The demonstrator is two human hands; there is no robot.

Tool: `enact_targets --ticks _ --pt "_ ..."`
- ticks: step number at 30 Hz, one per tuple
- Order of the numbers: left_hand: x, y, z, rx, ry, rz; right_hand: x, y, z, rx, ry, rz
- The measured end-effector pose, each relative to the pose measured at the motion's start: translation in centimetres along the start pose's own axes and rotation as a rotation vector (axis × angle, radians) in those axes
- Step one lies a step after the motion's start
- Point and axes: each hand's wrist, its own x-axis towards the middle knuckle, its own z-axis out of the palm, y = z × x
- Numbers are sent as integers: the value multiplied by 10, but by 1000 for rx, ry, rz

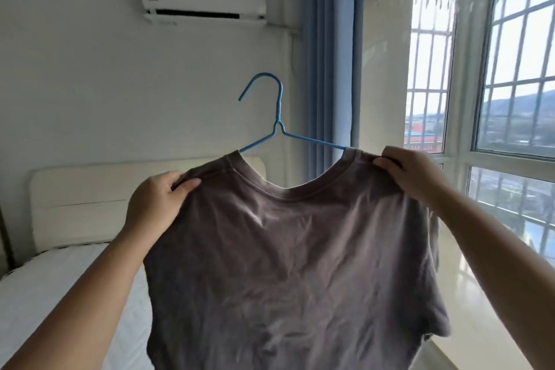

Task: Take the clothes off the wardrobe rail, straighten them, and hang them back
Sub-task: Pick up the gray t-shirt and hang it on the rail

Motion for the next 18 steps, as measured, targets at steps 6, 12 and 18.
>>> enact_targets --ticks 6,12,18 --pt "11 -20 -24 -123 56 -51 10 -8 11 114 151 82" --pt "24 -46 -45 31 51 -101 15 -6 11 165 174 151" --pt "39 -11 -33 179 69 209 23 -34 9 226 156 71"
